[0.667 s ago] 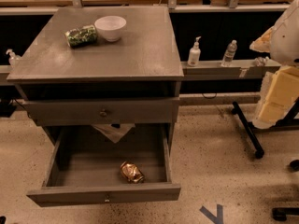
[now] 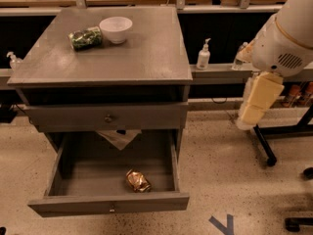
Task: Pick orange can from middle drawer and place on counter
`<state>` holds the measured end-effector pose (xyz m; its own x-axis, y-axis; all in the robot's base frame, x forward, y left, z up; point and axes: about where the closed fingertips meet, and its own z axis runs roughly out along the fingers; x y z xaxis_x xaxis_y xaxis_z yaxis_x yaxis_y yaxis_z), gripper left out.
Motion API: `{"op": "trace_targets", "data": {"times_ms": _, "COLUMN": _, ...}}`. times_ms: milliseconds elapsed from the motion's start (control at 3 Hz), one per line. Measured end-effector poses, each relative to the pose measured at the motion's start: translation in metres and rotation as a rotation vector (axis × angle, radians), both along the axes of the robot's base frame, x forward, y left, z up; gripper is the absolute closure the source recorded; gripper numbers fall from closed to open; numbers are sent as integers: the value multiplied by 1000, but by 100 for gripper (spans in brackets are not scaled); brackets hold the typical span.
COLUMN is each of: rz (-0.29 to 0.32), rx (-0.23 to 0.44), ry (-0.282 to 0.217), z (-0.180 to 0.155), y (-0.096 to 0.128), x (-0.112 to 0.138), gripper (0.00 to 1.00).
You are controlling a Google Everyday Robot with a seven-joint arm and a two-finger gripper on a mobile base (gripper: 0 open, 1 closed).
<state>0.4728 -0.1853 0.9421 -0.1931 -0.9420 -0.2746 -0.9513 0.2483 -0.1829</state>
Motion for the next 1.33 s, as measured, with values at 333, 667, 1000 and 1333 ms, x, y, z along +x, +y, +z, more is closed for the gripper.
{"op": "trace_targets", "data": {"times_ms": 333, "rz": -10, "rx": 101, "ry": 93, "z": -67, "y": 49, "x": 26, "gripper": 0}}
{"op": "trace_targets", "data": {"times_ms": 667, "rz": -83, "rx": 117, "ry": 160, "z": -151, "y": 107, "x": 28, "gripper": 0}}
{"op": "trace_targets", "data": {"times_ms": 1000, "rz": -163, "rx": 122, "ry": 174, "z": -182, "y": 113, "x": 22, "gripper": 0}}
{"op": "trace_targets", "data": {"times_ms": 1333, "rz": -155, "rx": 123, "ry": 199, "z": -197, "y": 127, "x": 30, "gripper": 0}}
